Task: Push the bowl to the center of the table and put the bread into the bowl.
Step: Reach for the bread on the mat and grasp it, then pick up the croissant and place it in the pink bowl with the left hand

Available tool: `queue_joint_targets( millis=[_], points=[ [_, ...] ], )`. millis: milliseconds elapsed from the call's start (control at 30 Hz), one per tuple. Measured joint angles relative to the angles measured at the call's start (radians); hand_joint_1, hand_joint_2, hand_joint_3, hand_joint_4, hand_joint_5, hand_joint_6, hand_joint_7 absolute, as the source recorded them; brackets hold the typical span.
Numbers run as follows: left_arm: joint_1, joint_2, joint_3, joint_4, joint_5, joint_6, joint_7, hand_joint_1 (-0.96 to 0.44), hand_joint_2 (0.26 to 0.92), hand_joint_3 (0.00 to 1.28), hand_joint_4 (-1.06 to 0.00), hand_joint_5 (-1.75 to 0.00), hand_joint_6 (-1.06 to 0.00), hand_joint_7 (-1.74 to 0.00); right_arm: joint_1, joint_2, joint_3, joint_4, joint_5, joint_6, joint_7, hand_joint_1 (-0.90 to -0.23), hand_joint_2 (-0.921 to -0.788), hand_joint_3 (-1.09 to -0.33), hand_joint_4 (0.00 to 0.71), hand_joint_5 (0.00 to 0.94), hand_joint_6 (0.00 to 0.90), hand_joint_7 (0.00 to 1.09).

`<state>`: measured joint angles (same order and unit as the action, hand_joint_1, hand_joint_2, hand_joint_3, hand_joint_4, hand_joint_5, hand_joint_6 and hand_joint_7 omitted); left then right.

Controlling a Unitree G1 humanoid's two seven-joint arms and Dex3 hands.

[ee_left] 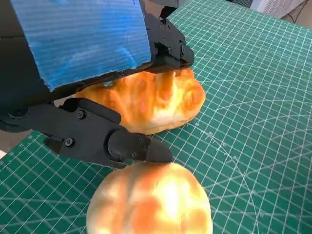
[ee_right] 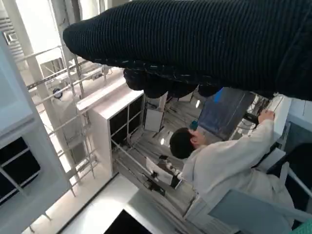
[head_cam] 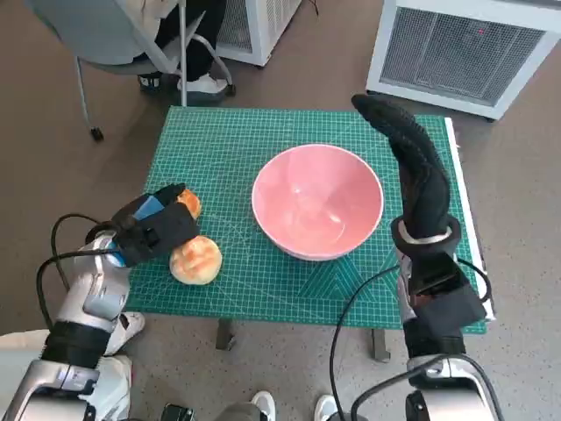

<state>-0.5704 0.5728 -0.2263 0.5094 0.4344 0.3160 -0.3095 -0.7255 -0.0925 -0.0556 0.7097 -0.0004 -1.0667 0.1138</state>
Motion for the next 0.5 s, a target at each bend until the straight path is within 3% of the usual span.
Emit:
queue_joint_targets(
  millis=[100, 167, 233, 300, 367, 400, 500],
  points=[
    [-0.026, -0.007, 0.000, 0.061, -0.001, -0.030, 0.023, -0.35, 0.921, 0.02, -0.33, -0.04, -0.43, -0.04, 0.001, 0.000, 0.000, -0.003, 0.000, 0.001, 0.001, -0.521, -0.921, -0.794, 0.323, 0.045, -0.001, 0.78],
    [-0.041, -0.014, 0.001, 0.103, -0.002, -0.050, 0.044, -0.32, 0.919, 0.02, -0.45, -0.08, -0.46, -0.05, 0.001, 0.000, 0.001, -0.005, 0.000, 0.002, 0.002, -0.521, -0.921, -0.794, 0.323, 0.045, -0.001, 0.78],
    [-0.054, -0.021, 0.002, 0.142, -0.003, -0.072, 0.067, -0.26, 0.920, 0.02, -0.48, -0.68, -0.54, -0.07, 0.001, 0.000, 0.001, -0.007, 0.001, 0.004, 0.003, -0.519, -0.921, -0.795, 0.322, 0.046, -0.001, 0.78],
    [-0.065, -0.027, 0.004, 0.181, -0.003, -0.097, 0.095, 0.04, 0.920, 0.09, -0.53, -1.00, -0.61, -0.10, 0.002, 0.000, 0.001, -0.009, 0.001, 0.006, 0.004, -0.517, -0.921, -0.795, 0.322, 0.046, -0.001, 0.78],
    [-0.075, -0.030, 0.006, 0.220, -0.003, -0.125, 0.128, 0.19, 0.921, 0.12, -0.56, -1.16, -0.68, -0.16, 0.002, 0.000, 0.001, -0.011, 0.001, 0.008, 0.005, -0.516, -0.921, -0.795, 0.322, 0.047, -0.001, 0.78],
    [-0.078, -0.031, 0.007, 0.235, -0.003, -0.139, 0.143, 0.12, 0.921, 0.13, -0.59, -1.21, -0.62, -0.52, 0.002, 0.000, 0.001, -0.012, 0.001, 0.008, 0.006, -0.516, -0.921, -0.795, 0.322, 0.047, -0.001, 0.78],
    [-0.083, -0.031, 0.011, 0.266, -0.004, -0.178, 0.188, 0.04, 0.921, 0.13, -0.62, -1.22, -0.55, -1.03, 0.003, 0.000, 0.001, -0.013, 0.003, 0.008, 0.008, -0.515, -0.921, -0.795, 0.322, 0.048, -0.001, 0.78]
  ],
)
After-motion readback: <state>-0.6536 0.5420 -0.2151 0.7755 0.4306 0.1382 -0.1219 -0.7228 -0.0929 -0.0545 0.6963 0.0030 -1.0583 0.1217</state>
